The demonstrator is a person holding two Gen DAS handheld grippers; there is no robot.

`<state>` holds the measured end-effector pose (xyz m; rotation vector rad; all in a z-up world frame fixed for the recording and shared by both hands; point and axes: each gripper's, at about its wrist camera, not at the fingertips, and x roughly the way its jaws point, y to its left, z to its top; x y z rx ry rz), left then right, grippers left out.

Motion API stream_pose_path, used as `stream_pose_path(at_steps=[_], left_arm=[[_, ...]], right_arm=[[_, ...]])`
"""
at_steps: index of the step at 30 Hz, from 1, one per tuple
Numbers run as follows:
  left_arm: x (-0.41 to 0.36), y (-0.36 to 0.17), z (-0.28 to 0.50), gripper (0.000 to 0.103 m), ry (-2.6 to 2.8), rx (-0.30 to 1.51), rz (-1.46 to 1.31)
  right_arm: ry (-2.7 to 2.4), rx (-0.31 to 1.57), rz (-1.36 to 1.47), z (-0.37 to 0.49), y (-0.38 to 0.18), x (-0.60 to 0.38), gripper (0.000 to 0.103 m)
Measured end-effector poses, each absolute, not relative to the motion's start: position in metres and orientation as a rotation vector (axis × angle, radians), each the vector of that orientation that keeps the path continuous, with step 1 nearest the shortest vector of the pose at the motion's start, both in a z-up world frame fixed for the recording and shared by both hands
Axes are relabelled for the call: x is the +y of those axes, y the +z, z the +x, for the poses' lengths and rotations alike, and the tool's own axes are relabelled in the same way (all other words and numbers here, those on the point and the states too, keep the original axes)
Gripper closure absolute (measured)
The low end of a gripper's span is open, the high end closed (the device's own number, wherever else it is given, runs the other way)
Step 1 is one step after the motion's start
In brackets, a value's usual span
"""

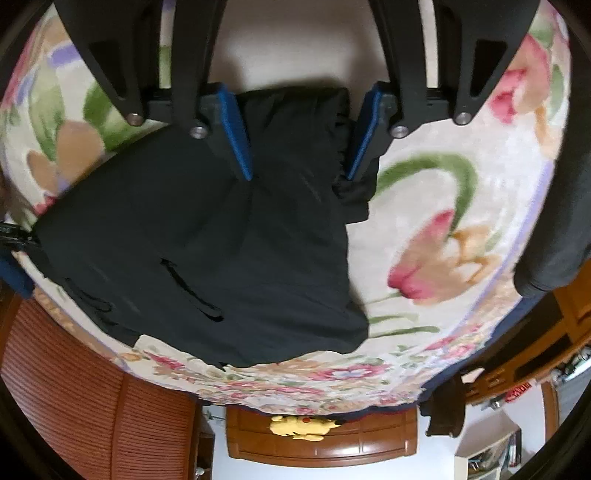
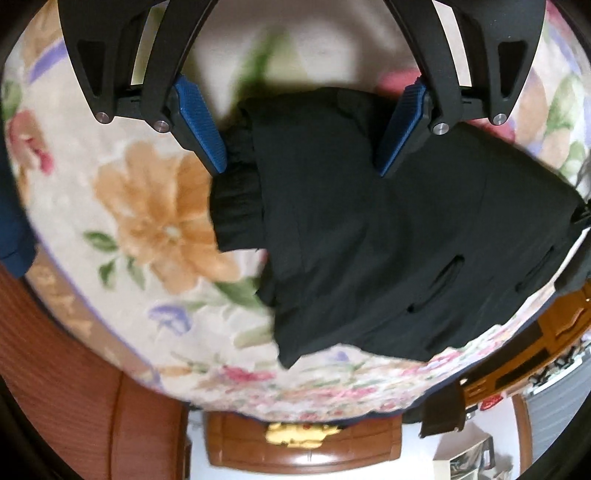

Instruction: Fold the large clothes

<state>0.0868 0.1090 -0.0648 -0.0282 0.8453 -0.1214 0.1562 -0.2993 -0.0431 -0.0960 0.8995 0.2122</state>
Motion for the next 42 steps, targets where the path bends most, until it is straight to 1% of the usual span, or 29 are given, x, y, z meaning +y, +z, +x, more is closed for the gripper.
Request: stream_pose_path(at_steps=[1,3,4,5,6,7,8,9,11,12,15,22,27,31,34,36,37,39,42], left_arm=[[0.109,-0.065,0.087,0.063,-0.131,0.846,-0.032],[0.108,-0.063,0.085,0.069,-0.147,0.842,-0.027],[0.106,-0.063,0.084,0.074,-0.146,0.837,-0.019],[0.105,-0.062,0.083,0.077,-0.144,0.83,-0.009],[0.103,-0.061,0.081,0.083,-0.142,0.824,0.006],[0.101,-0.06,0.08,0.091,-0.138,0.813,0.017],[0.1,-0.058,0.077,0.093,-0.136,0.796,0.026],[0.099,-0.056,0.075,0.095,-0.135,0.793,0.034],[0.1,-0.052,0.069,0.097,-0.131,0.784,0.039],[0.101,-0.05,0.067,0.098,-0.13,0.784,0.041],[0.103,-0.042,0.056,0.099,-0.131,0.777,0.039],[0.101,-0.014,0.006,0.099,-0.179,0.738,0.053],[0.093,0.002,-0.044,0.099,-0.215,0.692,0.075],[0.087,0.007,-0.057,0.099,-0.216,0.691,0.124],[0.088,0.001,-0.058,0.097,-0.206,0.702,0.115],[0.093,-0.005,-0.058,0.095,-0.201,0.709,0.081],[0.094,-0.006,-0.057,0.094,-0.205,0.713,0.061],[0.098,-0.007,-0.061,0.091,-0.197,0.715,0.049],[0.099,-0.004,-0.068,0.088,-0.169,0.711,0.047]], right_arm=[[0.224,0.912,-0.08,0.156,-0.044,-0.3,0.019],[0.262,0.927,-0.053,0.156,-0.044,-0.3,0.031],[0.273,0.926,-0.051,0.155,-0.045,-0.299,0.034],[0.28,0.921,-0.055,0.154,-0.044,-0.298,0.039],[0.281,0.912,-0.057,0.151,-0.045,-0.296,0.048],[0.273,0.895,-0.062,0.148,-0.044,-0.294,0.053],[0.269,0.877,-0.075,0.144,-0.043,-0.292,0.064],[0.273,0.863,-0.086,0.139,-0.041,-0.29,0.071],[0.271,0.831,-0.106,0.128,-0.035,-0.286,0.078],[0.27,0.817,-0.115,0.125,-0.032,-0.285,0.08],[0.287,0.771,-0.077,0.114,-0.017,-0.291,0.082],[0.328,0.729,-0.121,0.076,0.013,-0.293,0.083],[0.342,0.734,-0.139,0.034,0.022,-0.303,0.083],[0.344,0.727,-0.128,0.009,0.025,-0.31,0.082],[0.304,0.72,-0.152,0.003,0.027,-0.307,0.073],[0.261,0.714,-0.156,0.002,0.029,-0.307,0.059],[0.247,0.709,-0.157,0.001,0.031,-0.307,0.055],[0.226,0.683,-0.163,-0.003,0.038,-0.307,0.04],[0.235,0.647,-0.155,-0.006,0.049,-0.303,0.035]])
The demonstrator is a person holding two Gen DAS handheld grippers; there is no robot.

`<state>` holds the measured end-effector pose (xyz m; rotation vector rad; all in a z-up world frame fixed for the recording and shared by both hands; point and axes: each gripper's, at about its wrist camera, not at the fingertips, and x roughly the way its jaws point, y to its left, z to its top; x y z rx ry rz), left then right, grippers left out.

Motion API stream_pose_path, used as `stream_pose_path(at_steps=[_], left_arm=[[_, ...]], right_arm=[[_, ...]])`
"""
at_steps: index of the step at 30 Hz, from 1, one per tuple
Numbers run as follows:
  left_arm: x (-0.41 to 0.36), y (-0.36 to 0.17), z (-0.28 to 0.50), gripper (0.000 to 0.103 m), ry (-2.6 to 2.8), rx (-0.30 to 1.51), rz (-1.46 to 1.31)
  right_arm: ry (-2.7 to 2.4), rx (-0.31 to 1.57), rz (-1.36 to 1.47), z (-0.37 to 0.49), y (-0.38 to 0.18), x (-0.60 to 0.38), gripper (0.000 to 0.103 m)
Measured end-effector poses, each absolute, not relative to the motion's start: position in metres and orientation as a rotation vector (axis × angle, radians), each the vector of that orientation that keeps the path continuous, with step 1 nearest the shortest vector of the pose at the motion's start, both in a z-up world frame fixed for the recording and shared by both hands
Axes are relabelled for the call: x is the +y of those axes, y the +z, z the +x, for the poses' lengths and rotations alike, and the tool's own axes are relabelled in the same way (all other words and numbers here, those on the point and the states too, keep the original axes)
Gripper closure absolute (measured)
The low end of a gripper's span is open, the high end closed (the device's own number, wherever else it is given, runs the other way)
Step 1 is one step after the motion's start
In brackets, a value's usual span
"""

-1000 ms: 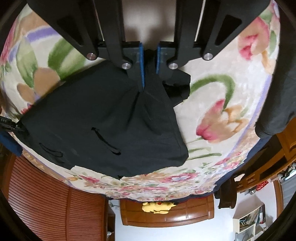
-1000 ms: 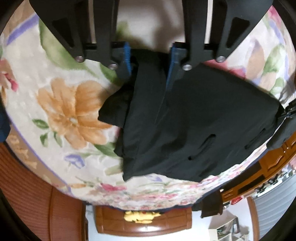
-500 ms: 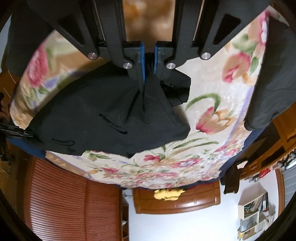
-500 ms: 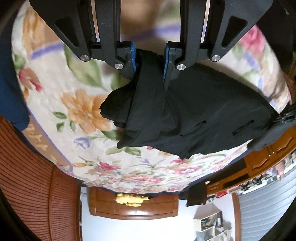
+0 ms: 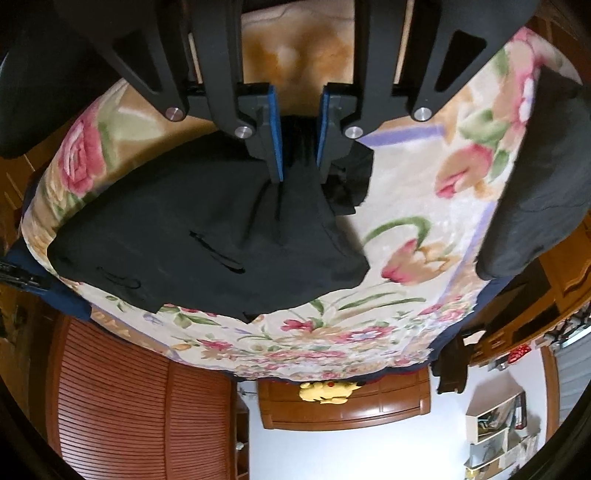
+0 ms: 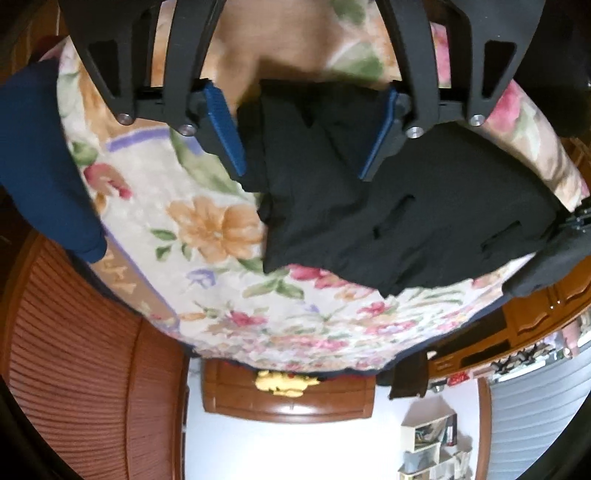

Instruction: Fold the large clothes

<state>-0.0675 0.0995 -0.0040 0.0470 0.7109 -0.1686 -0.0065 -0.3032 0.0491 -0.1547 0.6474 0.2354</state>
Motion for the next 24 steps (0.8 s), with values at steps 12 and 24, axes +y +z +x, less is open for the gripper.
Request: stream_pose_path(at_steps=[12,24], left_arm=[[0.105,0.003,-0.071,0.049,-0.142,0.687,-0.001],[0.111,-0.029,-0.075,0.049,-0.043,0.744,-0.05]], right_arm=[[0.384,0.603,-0.148,0.002,0.042,-0.209,0.033],[0.424,0.646,-0.193,-0.002,0.0,-0.178,0.033]])
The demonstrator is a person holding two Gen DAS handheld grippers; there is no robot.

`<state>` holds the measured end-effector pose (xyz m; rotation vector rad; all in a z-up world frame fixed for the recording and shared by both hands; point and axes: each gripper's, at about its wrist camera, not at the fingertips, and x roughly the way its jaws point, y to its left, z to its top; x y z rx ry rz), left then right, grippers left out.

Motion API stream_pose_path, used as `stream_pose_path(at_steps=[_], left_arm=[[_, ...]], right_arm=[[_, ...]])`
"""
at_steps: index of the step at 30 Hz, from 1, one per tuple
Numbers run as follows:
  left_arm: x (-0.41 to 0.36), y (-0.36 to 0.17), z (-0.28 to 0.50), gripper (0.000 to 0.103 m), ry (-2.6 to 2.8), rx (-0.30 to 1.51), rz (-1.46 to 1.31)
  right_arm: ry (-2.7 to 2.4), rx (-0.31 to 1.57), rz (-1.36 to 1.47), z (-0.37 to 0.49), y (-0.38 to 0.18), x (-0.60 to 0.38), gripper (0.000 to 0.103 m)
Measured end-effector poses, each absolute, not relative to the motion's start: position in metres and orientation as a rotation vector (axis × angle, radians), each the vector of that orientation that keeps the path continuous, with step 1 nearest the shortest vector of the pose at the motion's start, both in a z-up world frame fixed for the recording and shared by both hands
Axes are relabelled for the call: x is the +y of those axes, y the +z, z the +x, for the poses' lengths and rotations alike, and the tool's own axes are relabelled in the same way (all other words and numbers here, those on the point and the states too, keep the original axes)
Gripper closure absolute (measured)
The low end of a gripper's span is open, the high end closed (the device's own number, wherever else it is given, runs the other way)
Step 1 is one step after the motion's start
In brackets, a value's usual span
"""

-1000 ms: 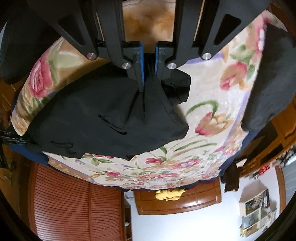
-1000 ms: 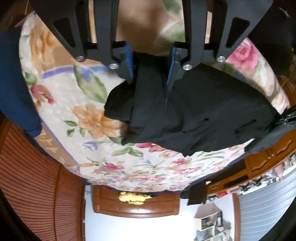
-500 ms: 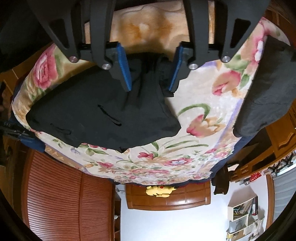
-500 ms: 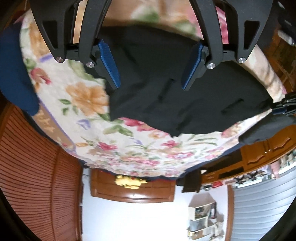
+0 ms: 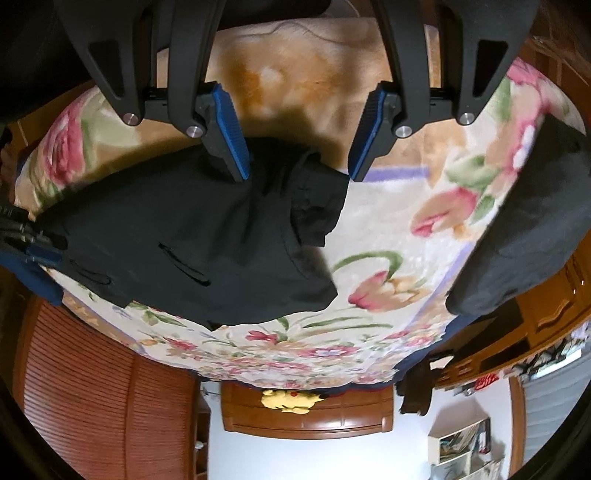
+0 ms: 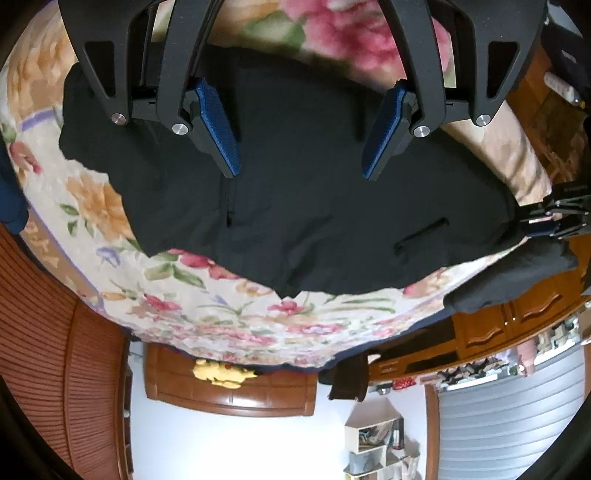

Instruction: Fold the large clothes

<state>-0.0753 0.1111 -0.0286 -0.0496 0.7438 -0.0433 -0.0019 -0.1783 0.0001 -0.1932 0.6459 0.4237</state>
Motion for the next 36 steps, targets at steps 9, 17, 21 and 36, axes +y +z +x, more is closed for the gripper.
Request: stream_pose_path(at_steps=[9,17,21,36], left_arm=[[0.106,-0.02,-0.074,0.049,-0.07,0.7,-0.107],[0.113,-0.009,-0.054,0.049,-0.051,0.703,-0.133],[0.119,-0.029,-0.038,0.048,-0.033,0.767,-0.158],[0.123,-0.059,-0.031,0.038,-0.046,0.864,-0.238]], right_arm=[[0.413,0.692,-0.244,0.001,-0.022,-0.173,0.032],[0.399,0.684,-0.258,0.003,-0.025,-0.171,0.032],[0.394,0.682,-0.267,0.004,-0.026,-0.169,0.032],[0.387,0.674,-0.289,0.005,-0.03,-0.166,0.029]])
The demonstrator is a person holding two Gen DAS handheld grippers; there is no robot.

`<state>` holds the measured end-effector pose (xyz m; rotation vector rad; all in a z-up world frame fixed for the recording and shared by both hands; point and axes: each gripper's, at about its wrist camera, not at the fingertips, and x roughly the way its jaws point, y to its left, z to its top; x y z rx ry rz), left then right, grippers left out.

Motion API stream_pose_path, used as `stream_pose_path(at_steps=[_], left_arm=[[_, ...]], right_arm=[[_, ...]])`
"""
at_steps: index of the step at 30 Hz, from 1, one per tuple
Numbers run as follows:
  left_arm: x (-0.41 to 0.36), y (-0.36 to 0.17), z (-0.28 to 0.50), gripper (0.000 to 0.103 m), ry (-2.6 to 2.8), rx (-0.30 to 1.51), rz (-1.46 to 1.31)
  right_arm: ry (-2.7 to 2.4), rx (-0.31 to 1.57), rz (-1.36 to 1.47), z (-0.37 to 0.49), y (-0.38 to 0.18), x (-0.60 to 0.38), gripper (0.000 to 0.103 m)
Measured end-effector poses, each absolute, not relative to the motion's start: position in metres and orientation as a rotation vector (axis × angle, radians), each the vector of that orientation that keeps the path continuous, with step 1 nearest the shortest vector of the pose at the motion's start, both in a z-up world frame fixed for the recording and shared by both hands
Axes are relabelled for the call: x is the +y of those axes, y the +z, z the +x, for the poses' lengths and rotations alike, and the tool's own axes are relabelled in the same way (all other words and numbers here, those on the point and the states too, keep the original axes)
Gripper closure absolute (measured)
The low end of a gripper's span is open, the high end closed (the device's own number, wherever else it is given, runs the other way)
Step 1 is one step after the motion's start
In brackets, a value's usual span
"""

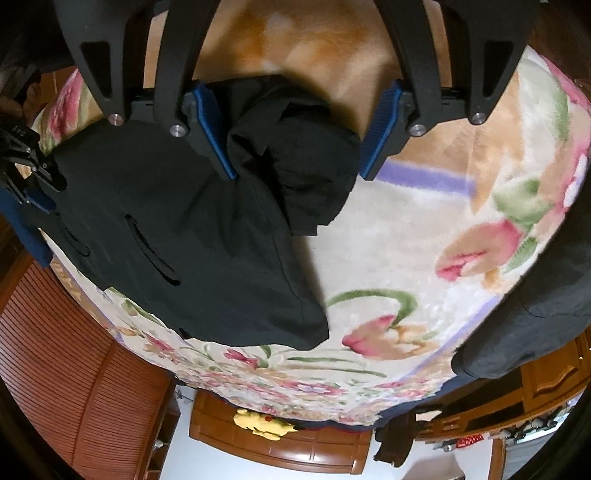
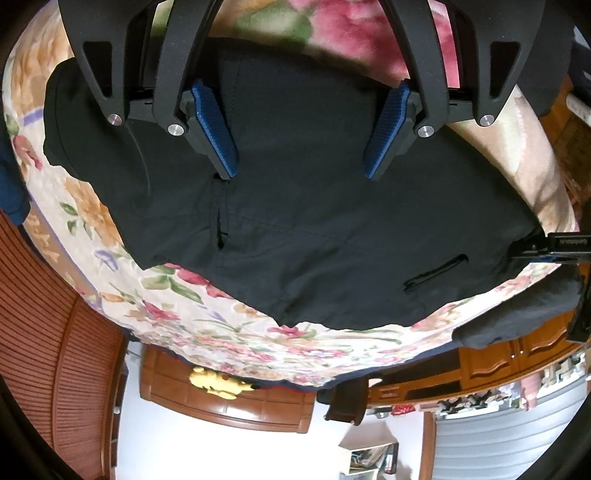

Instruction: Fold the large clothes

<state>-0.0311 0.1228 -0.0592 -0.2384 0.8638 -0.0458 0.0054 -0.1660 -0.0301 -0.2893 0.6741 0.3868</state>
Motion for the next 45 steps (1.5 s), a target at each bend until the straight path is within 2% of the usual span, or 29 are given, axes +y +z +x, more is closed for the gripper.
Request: stream_pose_path(at_steps=[2,4,10,17,25,37,45], left_arm=[[0.122,-0.059,-0.031,0.045,-0.07,0.872,-0.249],[0.123,-0.059,-0.031,0.064,-0.125,0.884,-0.285],[0.122,-0.039,-0.033,0.09,-0.174,0.883,-0.324],[0.089,0.025,-0.044,0.094,-0.189,0.733,-0.224],[0.025,0.083,-0.034,0.096,-0.297,0.665,-0.112],[-0.07,0.125,-0.016,0.098,-0.376,0.624,0.032],[-0.142,0.132,0.002,0.098,-0.459,0.644,0.076]], right_arm=[[0.387,0.674,-0.291,0.006,-0.031,-0.166,0.028],[0.388,0.673,-0.29,0.005,-0.03,-0.166,0.028],[0.397,0.681,-0.287,0.008,-0.031,-0.167,0.028],[0.402,0.695,-0.285,0.01,-0.031,-0.17,0.028],[0.415,0.706,-0.271,0.009,-0.028,-0.176,0.028],[0.328,0.675,-0.188,0.004,0.0,-0.238,0.028],[0.225,0.642,-0.126,0.002,0.023,-0.295,0.028]])
